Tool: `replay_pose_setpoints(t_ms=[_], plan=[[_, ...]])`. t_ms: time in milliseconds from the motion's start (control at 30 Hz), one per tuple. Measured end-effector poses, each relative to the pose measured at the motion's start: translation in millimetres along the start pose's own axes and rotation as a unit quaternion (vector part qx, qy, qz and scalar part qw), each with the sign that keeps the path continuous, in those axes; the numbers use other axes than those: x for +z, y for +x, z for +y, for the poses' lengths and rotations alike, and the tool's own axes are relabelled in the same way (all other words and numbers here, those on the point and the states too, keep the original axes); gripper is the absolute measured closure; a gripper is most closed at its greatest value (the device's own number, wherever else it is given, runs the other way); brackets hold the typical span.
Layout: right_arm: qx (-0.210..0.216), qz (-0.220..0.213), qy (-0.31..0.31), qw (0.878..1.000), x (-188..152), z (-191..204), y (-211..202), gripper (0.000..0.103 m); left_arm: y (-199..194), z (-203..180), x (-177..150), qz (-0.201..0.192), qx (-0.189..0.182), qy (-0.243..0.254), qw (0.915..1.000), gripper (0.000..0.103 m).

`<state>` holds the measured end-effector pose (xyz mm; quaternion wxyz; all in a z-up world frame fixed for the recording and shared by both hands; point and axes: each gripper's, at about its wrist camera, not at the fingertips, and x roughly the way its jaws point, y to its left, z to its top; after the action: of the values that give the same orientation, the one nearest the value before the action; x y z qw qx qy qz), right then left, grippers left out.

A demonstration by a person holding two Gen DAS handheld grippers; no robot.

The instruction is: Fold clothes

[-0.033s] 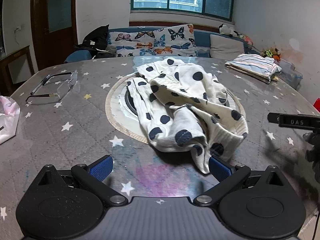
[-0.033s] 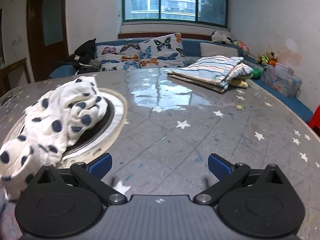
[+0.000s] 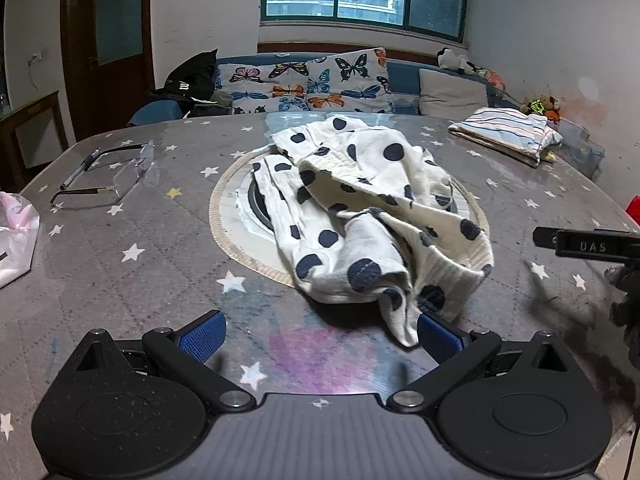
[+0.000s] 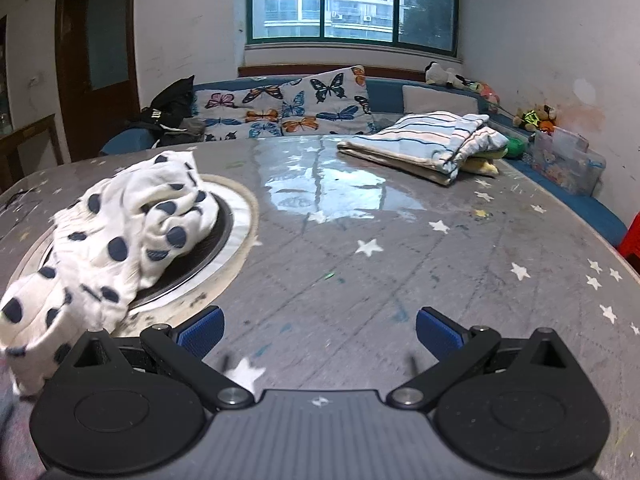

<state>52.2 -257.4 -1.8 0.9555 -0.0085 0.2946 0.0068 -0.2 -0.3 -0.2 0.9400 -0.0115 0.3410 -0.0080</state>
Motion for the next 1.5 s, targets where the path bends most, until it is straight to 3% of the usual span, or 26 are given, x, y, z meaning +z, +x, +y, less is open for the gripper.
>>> replay_pose_setpoints(t_ms=[200, 833, 1500], plan=[[0.004, -0.002, -0.015, 1.0, -7.6, 15.0, -16.8, 0.0, -1.3, -11.7, -6.0, -0.002, -0.002, 0.002, 1.0, 0.0], [0.043, 0.053, -0.016, 0.998, -19.9, 23.7, -22.1, 0.0, -7.9, -30.8, -14.6, 0.002, -0.022, 0.029, 0.9993, 0.0], [0.064, 0.065, -0.034, 0.995, -16.4, 35.6, -31.6, 0.0, -4.5, -31.8, -2.3, 0.022, 0.004, 0.022, 0.9995, 0.0]])
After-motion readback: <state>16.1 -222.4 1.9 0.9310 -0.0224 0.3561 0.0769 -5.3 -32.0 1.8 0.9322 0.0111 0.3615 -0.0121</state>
